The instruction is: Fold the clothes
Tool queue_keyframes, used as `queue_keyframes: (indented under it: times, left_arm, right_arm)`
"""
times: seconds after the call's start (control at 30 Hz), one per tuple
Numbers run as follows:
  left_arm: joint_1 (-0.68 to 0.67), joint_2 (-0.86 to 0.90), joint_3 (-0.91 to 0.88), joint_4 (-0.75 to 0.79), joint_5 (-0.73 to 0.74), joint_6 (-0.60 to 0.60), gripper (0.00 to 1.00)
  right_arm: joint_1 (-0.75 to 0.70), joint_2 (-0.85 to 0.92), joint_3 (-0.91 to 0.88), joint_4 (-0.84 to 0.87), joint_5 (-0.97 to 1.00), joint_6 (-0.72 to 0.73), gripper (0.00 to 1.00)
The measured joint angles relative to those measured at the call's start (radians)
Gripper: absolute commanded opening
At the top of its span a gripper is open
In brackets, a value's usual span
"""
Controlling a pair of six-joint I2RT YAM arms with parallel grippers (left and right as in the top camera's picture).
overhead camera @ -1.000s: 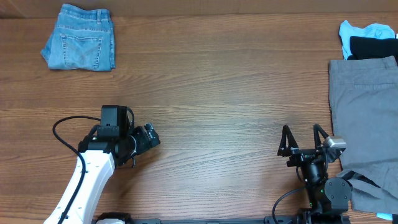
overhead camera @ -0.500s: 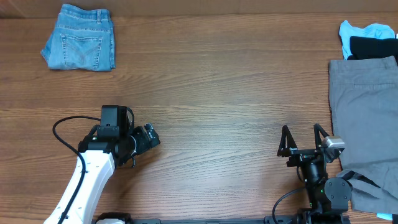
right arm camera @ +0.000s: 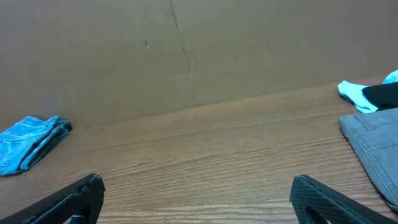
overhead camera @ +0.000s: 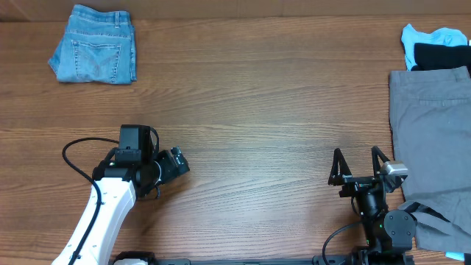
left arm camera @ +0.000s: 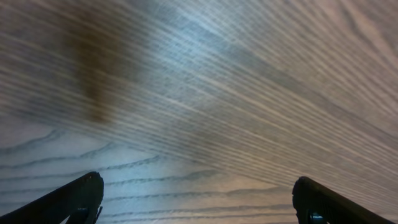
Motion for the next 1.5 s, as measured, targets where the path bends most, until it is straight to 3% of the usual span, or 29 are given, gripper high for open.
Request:
queue_keyframes:
  times: [0.1, 0.23, 0.47, 0.63, 0.77, 0.97, 1.13, 1.5]
  left_arm:
    - [0.000, -0.010, -0.006, 0.005, -0.013, 0.000, 1.00]
    - [-0.023, -0.151, -0.079, 0.090, -0.024, 0.000, 1.00]
    - [-0.026, -0.691, -0.314, 0.151, -0.027, 0.019, 1.00]
    - [-0.026, -0.921, -0.388, 0.188, -0.023, 0.055, 1.00]
    - [-0.026, -1.001, -0.447, 0.306, -0.021, 0.102, 1.00]
    - [-0.026, -1.157, -0.636, 0.624, -0.019, 0.148, 1.00]
    - [-0.026, -1.229, -0.666, 0.687, -0.020, 0.224, 1.00]
    - [-0.003, -1.250, -0.666, 0.613, -0.058, 0.586, 1.00]
  right_arm:
    - [0.000, 0.000, 0.000, 0.000, 0.000, 0.000, 1.00]
    - [0.000, 0.000, 0.000, 0.000, 0.000, 0.000, 1.00]
    - [-0.001, -0.001, 0.000, 0.000, 0.000, 0.000, 1.00]
    - [-0.002, -0.001, 0.000, 0.000, 0.000, 0.000, 1.00]
    - [-0.002, -0.001, 0.000, 0.000, 0.000, 0.000, 1.00]
    - [-0.004, -0.001, 0.000, -0.001, 0.000, 0.000, 1.00]
    - [-0.004, -0.001, 0.000, -0.001, 0.000, 0.000, 1.00]
    - [-0.005, -0.001, 0.000, 0.000, 0.000, 0.000, 1.00]
